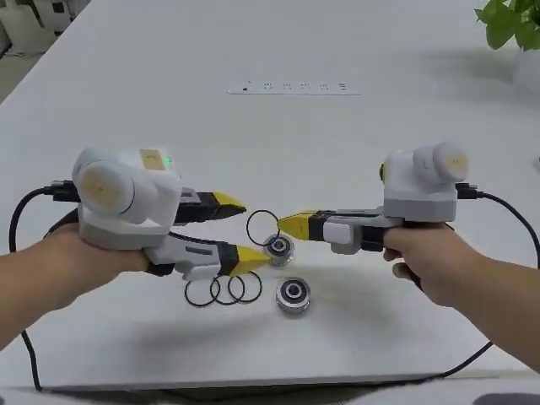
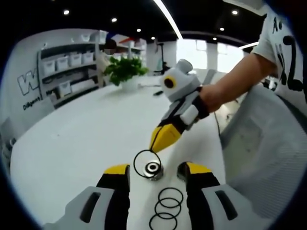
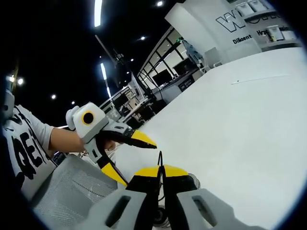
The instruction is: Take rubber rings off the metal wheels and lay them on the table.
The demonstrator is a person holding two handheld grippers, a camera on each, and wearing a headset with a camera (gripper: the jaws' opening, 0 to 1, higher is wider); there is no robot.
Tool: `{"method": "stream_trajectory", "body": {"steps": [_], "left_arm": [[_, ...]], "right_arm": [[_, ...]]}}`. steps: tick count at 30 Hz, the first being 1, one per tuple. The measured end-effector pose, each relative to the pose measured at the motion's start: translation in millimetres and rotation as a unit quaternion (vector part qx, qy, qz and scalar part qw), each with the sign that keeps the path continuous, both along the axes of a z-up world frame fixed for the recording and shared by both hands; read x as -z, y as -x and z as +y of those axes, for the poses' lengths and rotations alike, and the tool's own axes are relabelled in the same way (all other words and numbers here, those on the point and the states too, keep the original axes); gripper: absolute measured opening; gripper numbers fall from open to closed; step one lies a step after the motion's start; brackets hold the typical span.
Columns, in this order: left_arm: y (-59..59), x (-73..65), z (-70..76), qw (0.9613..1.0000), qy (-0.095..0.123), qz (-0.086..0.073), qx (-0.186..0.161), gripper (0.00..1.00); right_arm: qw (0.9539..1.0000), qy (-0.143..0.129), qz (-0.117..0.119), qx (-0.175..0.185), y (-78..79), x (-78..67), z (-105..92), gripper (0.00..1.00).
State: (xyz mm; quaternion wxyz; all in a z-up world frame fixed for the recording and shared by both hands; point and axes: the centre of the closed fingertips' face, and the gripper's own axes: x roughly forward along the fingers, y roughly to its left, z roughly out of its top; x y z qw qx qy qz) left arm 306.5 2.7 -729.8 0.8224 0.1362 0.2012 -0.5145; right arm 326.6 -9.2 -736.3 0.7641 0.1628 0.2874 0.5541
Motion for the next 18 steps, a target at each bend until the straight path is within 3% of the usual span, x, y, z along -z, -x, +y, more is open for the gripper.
{"method": "stream_trajectory", "body": {"steps": [5,9,18], "left_arm": [[1.9,-4.3,4.6,1.0000,0.004,0.000,-0.003,0.51],[4.0,-7.3,7.7,0.9998,0.015,0.012,-0.010,0.54],[6.4,-15.6,17.5,0.9997,0.021,0.005,-0.013,0.60]], "right_arm": [[1.0000,-0.004,-0.001,-0.006,1.0,-4.3,4.0,0.00],[0.9999,-0.007,0.000,-0.010,2.4,-6.6,6.6,0.00],[0.9998,-0.011,0.000,-0.014,2.3,-11.2,10.5,0.00]]}}
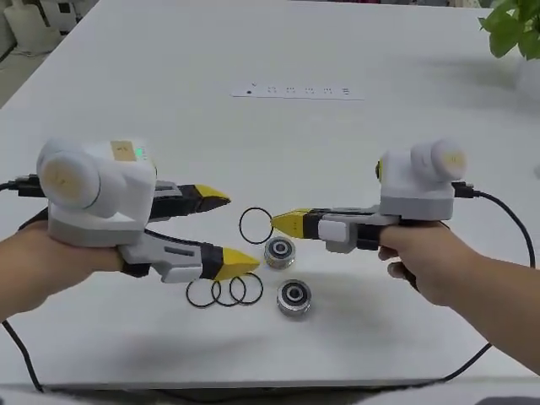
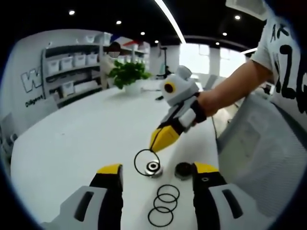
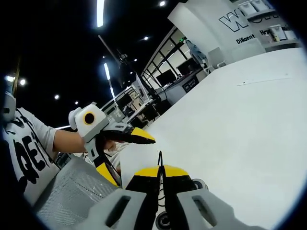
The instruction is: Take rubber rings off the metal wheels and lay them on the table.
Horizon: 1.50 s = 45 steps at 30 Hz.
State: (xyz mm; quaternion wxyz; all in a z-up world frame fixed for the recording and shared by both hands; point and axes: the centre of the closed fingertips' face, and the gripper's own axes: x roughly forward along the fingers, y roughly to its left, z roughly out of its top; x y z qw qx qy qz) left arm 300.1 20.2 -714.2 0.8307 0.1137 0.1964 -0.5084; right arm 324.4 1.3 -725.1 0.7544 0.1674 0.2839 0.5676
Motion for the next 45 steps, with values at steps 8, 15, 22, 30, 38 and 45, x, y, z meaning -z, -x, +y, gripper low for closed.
{"method": "stream_trajectory", "body": {"steps": [8,15,22,30,38,45], "left_arm": [[3.8,1.3,12.9,1.0000,-0.005,0.002,-0.005,0.65],[6.0,3.7,21.1,0.9999,-0.004,0.005,-0.012,0.68],[10.0,6.9,28.6,0.9998,-0.008,0.007,-0.014,0.71],[13.6,10.6,37.0,0.9996,-0.008,0.012,-0.023,0.73],[17.9,14.8,43.0,0.9995,-0.012,0.014,-0.027,0.73],[20.8,17.7,47.3,0.9993,-0.015,0.016,-0.029,0.74]], "right_arm": [[1.0000,-0.004,0.001,-0.008,1.2,-3.5,5.8,0.00],[0.9999,-0.004,0.003,-0.016,3.1,-2.9,12.0,0.00],[0.9996,-0.001,0.007,-0.026,7.1,0.5,17.6,0.00],[0.9992,0.004,0.013,-0.039,14.0,5.2,24.1,0.00],[0.9985,0.011,0.016,-0.051,20.0,10.3,29.7,0.00],[0.9976,0.020,0.020,-0.063,26.8,17.3,34.8,0.00]]}}
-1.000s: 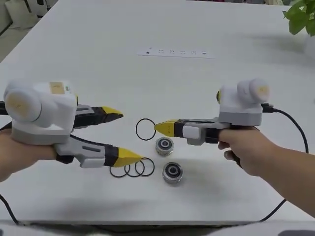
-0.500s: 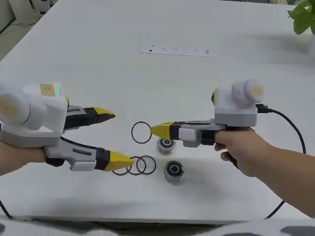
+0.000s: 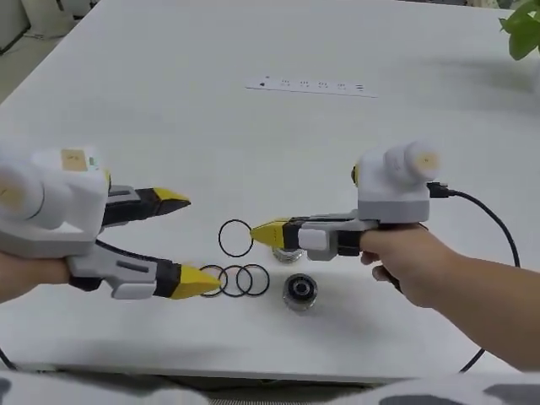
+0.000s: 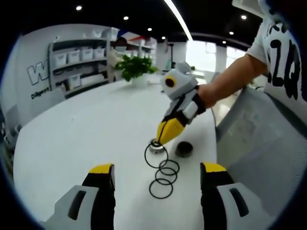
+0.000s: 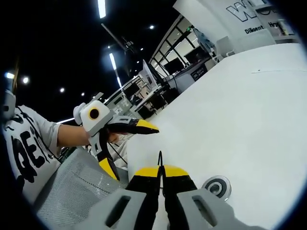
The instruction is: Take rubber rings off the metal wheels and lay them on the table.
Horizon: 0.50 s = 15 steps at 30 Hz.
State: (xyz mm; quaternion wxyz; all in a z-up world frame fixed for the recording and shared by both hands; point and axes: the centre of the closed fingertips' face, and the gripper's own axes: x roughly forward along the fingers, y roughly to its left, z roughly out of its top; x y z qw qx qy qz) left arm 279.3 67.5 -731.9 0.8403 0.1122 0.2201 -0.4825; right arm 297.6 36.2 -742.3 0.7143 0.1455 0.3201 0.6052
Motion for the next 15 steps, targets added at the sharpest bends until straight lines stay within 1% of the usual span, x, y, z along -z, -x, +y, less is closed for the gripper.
{"method": "stream_trajectory", "body": {"steps": [9,15], "left_arm": [[2.8,3.3,4.5,1.0000,-0.003,0.002,-0.003,0.74],[4.3,5.6,5.7,1.0000,-0.004,0.005,-0.003,0.74]], "right_arm": [[0.9999,0.009,0.005,-0.011,5.1,7.6,2.8,0.00],[0.9997,0.016,0.012,-0.015,8.1,15.1,3.9,0.00]]}}
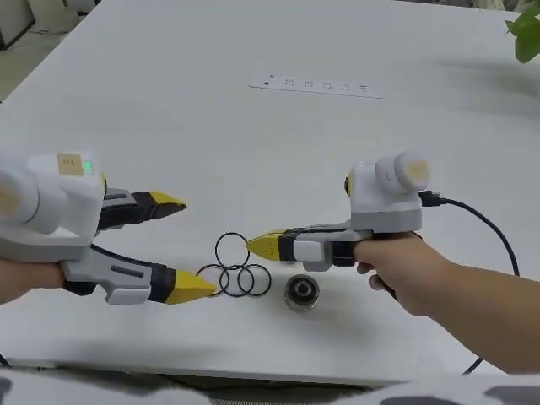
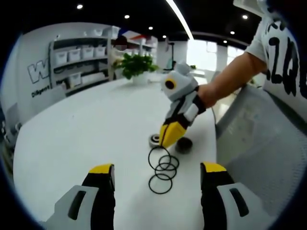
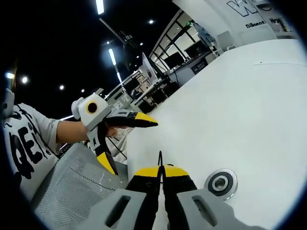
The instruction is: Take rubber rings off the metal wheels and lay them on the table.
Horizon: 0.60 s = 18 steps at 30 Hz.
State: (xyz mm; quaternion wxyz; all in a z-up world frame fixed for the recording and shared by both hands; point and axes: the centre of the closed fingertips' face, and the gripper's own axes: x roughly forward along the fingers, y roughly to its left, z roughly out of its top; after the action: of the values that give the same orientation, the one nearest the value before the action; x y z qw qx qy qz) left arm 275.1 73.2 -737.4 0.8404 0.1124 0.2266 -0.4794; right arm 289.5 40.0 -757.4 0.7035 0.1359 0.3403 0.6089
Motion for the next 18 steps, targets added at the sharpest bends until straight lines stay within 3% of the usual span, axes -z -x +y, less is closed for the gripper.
{"method": "stream_trajectory", "body": {"steps": [18], "left_arm": [[2.7,5.4,1.6,1.0000,0.000,0.008,-0.003,0.73]], "right_arm": [[0.9997,0.018,0.014,-0.004,4.1,16.8,-0.2,0.00]]}}
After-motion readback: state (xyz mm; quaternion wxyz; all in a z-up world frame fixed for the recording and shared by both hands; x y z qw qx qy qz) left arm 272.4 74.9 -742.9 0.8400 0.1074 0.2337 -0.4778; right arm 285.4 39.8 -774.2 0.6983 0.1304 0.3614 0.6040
